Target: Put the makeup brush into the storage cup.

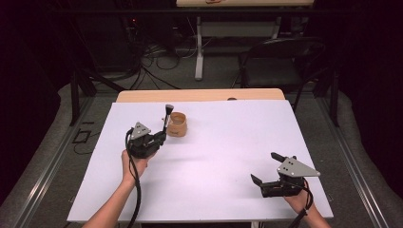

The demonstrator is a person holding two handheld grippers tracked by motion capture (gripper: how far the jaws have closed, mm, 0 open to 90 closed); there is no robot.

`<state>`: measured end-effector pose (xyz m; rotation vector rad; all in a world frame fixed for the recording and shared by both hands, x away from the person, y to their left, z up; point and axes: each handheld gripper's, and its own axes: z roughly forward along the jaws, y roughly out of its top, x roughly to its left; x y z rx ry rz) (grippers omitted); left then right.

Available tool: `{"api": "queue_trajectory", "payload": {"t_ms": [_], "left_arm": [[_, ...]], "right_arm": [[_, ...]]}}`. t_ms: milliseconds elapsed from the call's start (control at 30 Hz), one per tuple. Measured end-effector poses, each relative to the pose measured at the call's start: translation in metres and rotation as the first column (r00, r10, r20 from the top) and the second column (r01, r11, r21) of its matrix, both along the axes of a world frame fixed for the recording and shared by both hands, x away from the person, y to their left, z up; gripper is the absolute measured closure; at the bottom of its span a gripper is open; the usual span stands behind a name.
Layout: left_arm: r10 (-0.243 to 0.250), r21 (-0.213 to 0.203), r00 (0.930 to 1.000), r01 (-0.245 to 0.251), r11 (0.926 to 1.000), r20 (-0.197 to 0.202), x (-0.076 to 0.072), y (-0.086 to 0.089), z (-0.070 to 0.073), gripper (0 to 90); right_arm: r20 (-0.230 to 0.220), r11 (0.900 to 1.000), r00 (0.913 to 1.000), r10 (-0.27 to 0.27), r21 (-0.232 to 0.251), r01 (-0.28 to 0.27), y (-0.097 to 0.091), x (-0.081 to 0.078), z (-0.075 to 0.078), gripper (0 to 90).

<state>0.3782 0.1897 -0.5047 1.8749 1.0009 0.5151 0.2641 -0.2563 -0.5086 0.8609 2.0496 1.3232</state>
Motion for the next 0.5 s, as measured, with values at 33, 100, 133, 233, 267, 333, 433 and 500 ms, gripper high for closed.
{"api": "queue_trajectory", "payload": {"t_ms": [33, 100, 133, 233, 267, 333, 433, 500], "left_arm": [[-0.001, -0.001, 1.0, 0.001, 1.0, 0.004, 0.001, -0.001, 0.0, 79.5], [-0.008, 0.002, 1.0, 0.008, 1.0, 0.002, 0.001, -0.002, 0.001, 79.4], [-0.005, -0.006, 0.9999, 0.005, 1.0, 0.009, 0.002, -0.003, 0.002, 79.4], [-0.006, -0.007, 0.9999, 0.007, 1.0, 0.013, 0.003, -0.006, 0.004, 79.5], [-0.01, -0.007, 0.9999, 0.01, 0.9999, 0.012, 0.004, -0.006, 0.005, 79.4], [-0.009, -0.007, 0.9998, 0.009, 0.9999, 0.017, 0.004, -0.007, 0.005, 79.4], [-0.013, -0.008, 0.9997, 0.013, 0.9999, 0.022, 0.006, -0.011, 0.007, 79.4], [-0.015, -0.007, 0.9997, 0.015, 0.9999, 0.021, 0.007, -0.013, 0.008, 79.4]], "right_arm": [[0.001, 1.0, 1.0, 0.001, 0.001, -0.001, 0.0, 0.0, 0.0, 0.0], [0.0, 1.0, 1.0, 0.002, 0.001, -0.002, 0.0, 0.0, 0.0, 0.0], [0.001, 1.0, 1.0, 0.001, 0.001, -0.001, 0.0, 0.0, 0.0, 0.0], [0.001, 1.0, 1.0, 0.001, 0.001, -0.001, 0.0, 0.0, 0.0, 0.0], [0.002, 1.0, 1.0, 0.001, 0.001, -0.001, 0.0, 0.0, 0.0, 0.0], [0.0, 1.0, 1.0, 0.0, 0.002, 0.0, 0.0, 0.0, 0.0, 0.0], [0.002, 1.0, 1.0, 0.0, 0.0, 0.0, -0.001, 0.0, 0.0, 0.0], [0.002, 1.0, 1.0, -0.001, 0.001, 0.001, -0.001, 0.0, 0.0, 0.0]]}}
